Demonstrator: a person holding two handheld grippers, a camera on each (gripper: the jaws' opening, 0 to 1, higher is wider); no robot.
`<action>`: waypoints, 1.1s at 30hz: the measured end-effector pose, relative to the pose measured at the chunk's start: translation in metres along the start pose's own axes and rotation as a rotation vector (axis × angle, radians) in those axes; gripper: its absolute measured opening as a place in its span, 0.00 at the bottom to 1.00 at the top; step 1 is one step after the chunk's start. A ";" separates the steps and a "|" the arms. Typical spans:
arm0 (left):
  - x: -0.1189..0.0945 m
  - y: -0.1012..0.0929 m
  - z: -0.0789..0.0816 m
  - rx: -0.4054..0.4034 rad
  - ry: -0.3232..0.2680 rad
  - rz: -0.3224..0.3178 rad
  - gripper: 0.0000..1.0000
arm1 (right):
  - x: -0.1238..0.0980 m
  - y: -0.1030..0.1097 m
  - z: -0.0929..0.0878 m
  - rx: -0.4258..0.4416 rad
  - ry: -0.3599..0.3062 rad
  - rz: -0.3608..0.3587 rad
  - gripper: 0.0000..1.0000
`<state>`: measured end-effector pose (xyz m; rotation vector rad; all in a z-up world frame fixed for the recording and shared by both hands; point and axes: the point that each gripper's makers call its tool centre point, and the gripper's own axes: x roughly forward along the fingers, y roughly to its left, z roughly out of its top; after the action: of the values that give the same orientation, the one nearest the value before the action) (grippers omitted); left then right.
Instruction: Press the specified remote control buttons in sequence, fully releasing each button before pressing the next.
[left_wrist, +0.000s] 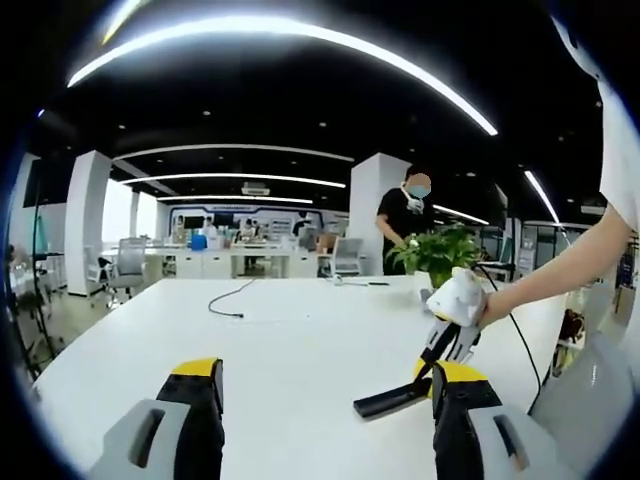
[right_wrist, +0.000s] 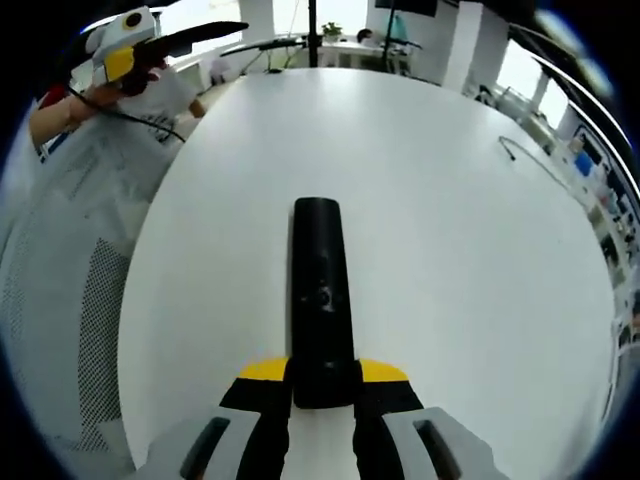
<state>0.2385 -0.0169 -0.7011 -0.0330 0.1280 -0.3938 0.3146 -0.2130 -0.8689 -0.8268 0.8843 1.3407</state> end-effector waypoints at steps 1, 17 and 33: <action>0.000 0.000 0.000 -0.001 0.000 -0.001 0.89 | 0.000 -0.002 0.000 0.000 0.003 0.000 0.21; 0.000 0.002 0.001 -0.007 -0.002 0.005 0.89 | 0.001 -0.025 0.000 -0.026 0.065 0.013 0.21; 0.000 0.001 -0.001 -0.010 0.005 0.002 0.89 | 0.003 -0.047 0.002 -0.015 0.122 0.013 0.21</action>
<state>0.2390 -0.0160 -0.7025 -0.0418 0.1349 -0.3909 0.3612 -0.2126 -0.8709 -0.9229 0.9775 1.3206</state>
